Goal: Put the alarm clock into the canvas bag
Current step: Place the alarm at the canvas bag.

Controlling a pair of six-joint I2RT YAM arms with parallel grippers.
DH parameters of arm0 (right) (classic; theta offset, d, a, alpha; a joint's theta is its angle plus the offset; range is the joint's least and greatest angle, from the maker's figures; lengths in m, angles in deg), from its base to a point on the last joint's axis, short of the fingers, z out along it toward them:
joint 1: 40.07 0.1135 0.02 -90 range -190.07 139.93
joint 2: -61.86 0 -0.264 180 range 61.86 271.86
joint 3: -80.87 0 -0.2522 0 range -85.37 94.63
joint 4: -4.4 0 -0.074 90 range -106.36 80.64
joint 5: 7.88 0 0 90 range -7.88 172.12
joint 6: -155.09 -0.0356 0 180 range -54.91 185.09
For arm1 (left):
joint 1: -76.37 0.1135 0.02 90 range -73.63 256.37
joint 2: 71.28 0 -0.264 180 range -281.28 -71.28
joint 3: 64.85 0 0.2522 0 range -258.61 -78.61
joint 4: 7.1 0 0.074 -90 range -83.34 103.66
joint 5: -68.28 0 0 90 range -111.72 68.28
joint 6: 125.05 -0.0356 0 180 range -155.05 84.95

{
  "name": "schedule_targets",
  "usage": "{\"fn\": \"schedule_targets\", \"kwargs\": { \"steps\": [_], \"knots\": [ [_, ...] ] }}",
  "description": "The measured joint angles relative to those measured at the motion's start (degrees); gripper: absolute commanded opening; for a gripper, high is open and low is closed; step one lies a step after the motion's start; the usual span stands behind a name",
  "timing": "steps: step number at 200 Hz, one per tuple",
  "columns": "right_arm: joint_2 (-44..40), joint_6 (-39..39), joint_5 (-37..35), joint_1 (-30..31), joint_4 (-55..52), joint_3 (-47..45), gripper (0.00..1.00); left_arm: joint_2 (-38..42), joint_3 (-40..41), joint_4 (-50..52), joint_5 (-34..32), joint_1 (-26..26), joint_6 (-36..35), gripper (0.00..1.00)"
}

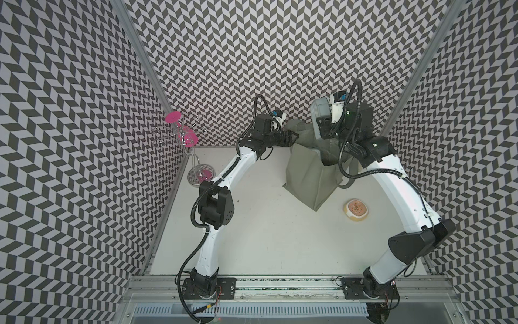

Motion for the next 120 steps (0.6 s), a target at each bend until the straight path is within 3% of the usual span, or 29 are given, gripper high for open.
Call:
{"fn": "schedule_targets", "kwargs": {
  "steps": [50, 76, 99, 120],
  "knots": [
    [2.4, 1.6, 0.7, -0.3, -2.8, 1.9, 0.3, -3.2, -6.9, 6.5, 4.3, 0.0, -3.3, 0.59],
    [2.8, 2.9, 1.6, -1.1, -3.9, 2.0, 0.29, -3.3, -7.8, 8.2, 6.7, 0.2, -5.0, 0.36],
    [2.8, 3.8, 2.5, -2.1, -5.4, 2.0, 0.29, -3.5, -9.0, 9.6, 8.6, 0.6, -5.9, 0.24],
    [2.8, 4.3, 3.2, -2.7, -5.9, 1.7, 0.29, -3.5, -9.3, 10.1, 10.2, 0.9, -6.6, 0.0]
  ]
}}
